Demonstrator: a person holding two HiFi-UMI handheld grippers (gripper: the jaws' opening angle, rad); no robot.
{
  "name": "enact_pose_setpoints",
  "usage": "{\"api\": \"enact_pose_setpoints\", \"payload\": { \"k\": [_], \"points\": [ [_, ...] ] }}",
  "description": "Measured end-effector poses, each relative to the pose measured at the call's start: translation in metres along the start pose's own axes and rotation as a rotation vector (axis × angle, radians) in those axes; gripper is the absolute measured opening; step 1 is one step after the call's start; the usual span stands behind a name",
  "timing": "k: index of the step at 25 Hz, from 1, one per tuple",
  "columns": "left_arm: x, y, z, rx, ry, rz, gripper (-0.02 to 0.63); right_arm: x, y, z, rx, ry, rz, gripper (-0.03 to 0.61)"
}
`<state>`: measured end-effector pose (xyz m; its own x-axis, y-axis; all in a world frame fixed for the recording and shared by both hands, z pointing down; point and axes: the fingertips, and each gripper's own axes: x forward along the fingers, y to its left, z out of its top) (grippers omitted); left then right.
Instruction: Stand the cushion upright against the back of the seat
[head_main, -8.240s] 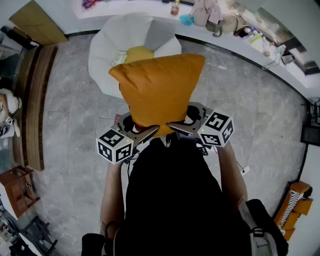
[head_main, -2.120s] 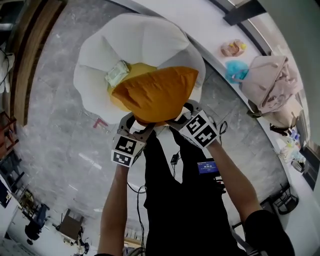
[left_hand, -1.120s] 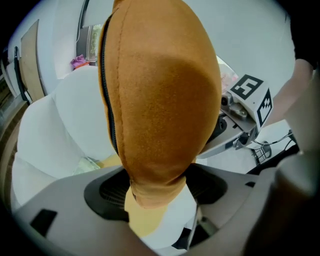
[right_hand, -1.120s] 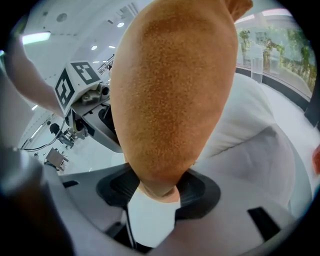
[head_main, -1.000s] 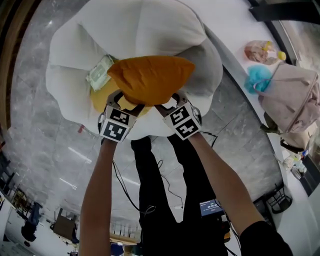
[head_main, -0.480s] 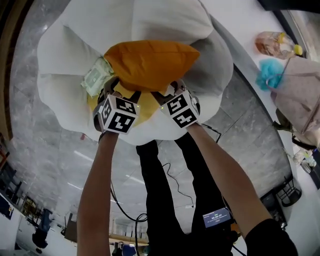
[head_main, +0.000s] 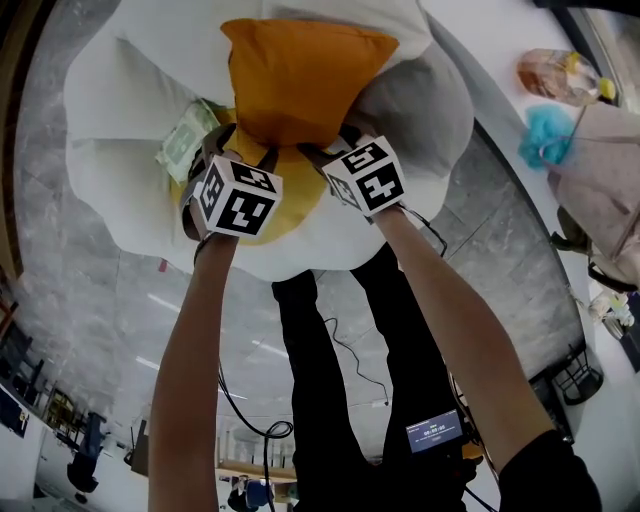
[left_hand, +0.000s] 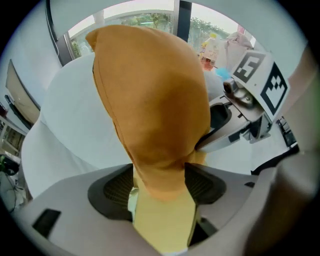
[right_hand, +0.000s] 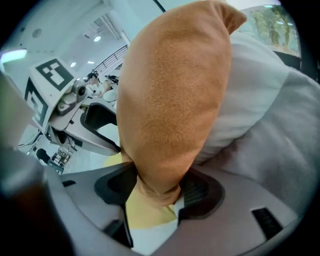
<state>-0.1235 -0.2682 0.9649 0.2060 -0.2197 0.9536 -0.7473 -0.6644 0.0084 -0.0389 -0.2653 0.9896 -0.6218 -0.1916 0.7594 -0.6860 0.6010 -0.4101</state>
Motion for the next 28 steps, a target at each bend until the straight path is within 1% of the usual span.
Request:
{"api": "enact_pose_setpoints", "payload": {
  "k": [2,6,8,10,12,16,18,23,28],
  "points": [
    [-0.003,0.001,0.000,-0.021,0.000,-0.005,0.324,0.001,-0.003,0.002,0.013,0.029,0.015,0.280],
    [-0.011,0.001,-0.001,-0.055,-0.012,-0.015,0.318,-0.004,0.001,0.000,0.048,0.060,0.057,0.310],
    [-0.015,-0.001,0.000,-0.052,-0.015,-0.019,0.318,-0.009,0.003,-0.001,0.050,0.068,0.061,0.313],
    [-0.021,-0.006,0.000,-0.034,-0.014,-0.021,0.317,-0.015,0.005,-0.002,0.045,0.082,0.048,0.313],
    [-0.029,-0.011,0.000,-0.031,-0.015,-0.021,0.311,-0.021,0.006,-0.002,0.063,0.091,0.034,0.305],
    [-0.046,-0.021,-0.001,-0.110,-0.041,-0.044,0.297,-0.041,0.013,-0.002,0.138,0.084,0.045,0.286],
    [-0.058,-0.028,-0.002,-0.153,-0.053,-0.055,0.285,-0.055,0.022,-0.002,0.134,0.080,0.049,0.252],
    [-0.094,-0.049,-0.001,-0.206,-0.075,-0.076,0.279,-0.095,0.043,-0.001,0.100,0.084,0.061,0.250],
    [-0.140,-0.075,-0.005,-0.247,-0.110,-0.100,0.254,-0.140,0.078,-0.008,0.063,0.095,0.083,0.224]
  ]
}}
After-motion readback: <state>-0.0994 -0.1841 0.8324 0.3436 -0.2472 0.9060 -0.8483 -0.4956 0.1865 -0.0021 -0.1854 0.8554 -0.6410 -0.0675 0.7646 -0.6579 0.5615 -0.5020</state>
